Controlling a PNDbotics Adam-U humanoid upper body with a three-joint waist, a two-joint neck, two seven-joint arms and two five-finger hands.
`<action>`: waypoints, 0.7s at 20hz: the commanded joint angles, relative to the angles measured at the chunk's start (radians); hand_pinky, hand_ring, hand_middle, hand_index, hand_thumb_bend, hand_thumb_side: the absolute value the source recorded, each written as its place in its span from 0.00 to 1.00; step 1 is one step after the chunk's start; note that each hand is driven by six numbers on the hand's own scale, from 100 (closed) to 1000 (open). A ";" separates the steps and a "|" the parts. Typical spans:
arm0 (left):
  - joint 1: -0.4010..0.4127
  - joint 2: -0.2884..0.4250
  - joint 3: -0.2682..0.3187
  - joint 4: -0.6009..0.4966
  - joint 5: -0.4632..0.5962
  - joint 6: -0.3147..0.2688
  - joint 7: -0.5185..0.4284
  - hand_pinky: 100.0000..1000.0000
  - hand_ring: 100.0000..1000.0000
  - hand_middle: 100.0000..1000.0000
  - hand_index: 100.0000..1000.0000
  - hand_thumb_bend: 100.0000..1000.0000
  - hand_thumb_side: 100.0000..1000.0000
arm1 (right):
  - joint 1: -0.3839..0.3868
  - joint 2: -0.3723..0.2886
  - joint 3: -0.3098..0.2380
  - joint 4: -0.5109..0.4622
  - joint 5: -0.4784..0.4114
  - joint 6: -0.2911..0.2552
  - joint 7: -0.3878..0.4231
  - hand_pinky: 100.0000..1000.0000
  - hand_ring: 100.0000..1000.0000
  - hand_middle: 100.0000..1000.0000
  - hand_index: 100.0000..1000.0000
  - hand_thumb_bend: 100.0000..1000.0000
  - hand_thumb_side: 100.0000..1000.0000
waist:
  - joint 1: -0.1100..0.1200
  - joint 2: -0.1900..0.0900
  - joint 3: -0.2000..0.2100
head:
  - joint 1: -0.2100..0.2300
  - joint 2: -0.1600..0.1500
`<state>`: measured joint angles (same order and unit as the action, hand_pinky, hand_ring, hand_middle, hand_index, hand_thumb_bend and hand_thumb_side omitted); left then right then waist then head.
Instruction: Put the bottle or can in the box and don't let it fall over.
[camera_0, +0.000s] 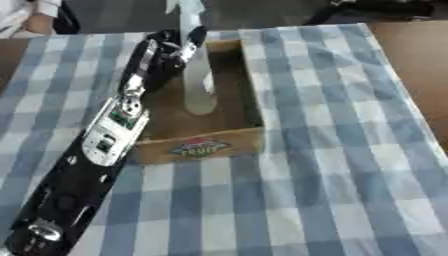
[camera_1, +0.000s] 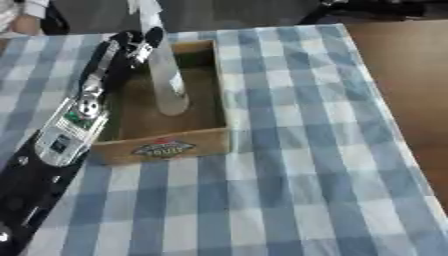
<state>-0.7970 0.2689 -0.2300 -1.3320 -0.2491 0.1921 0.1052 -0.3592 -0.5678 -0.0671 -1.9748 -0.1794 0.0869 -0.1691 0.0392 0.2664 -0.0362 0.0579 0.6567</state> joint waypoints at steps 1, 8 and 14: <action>-0.007 0.033 0.010 -0.026 -0.026 0.015 -0.004 0.60 0.68 0.65 0.73 0.68 0.91 | -0.005 -0.026 -0.009 -0.014 0.001 0.002 -0.003 0.90 0.97 1.00 0.77 0.00 0.54 | -0.003 -0.028 -0.001 | -0.007 -0.010; 0.024 0.073 0.005 -0.072 -0.034 0.006 -0.045 0.62 0.68 0.65 0.73 0.55 0.87 | -0.002 -0.029 -0.011 -0.014 0.002 0.002 -0.005 0.90 0.97 1.00 0.77 0.00 0.53 | -0.001 -0.030 -0.001 | -0.020 -0.006; 0.072 0.121 0.012 -0.138 -0.014 0.000 -0.049 0.61 0.67 0.64 0.73 0.50 0.85 | -0.002 -0.031 -0.013 -0.015 0.003 0.002 -0.008 0.90 0.97 1.00 0.77 0.00 0.53 | 0.000 -0.031 0.000 | -0.034 -0.005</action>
<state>-0.7136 0.3556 -0.2296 -1.4375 -0.2721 0.1950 0.0559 -0.3513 -0.5683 -0.0674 -1.9748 -0.1794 0.0882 -0.1718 0.0412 0.2645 -0.0362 0.0290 0.6569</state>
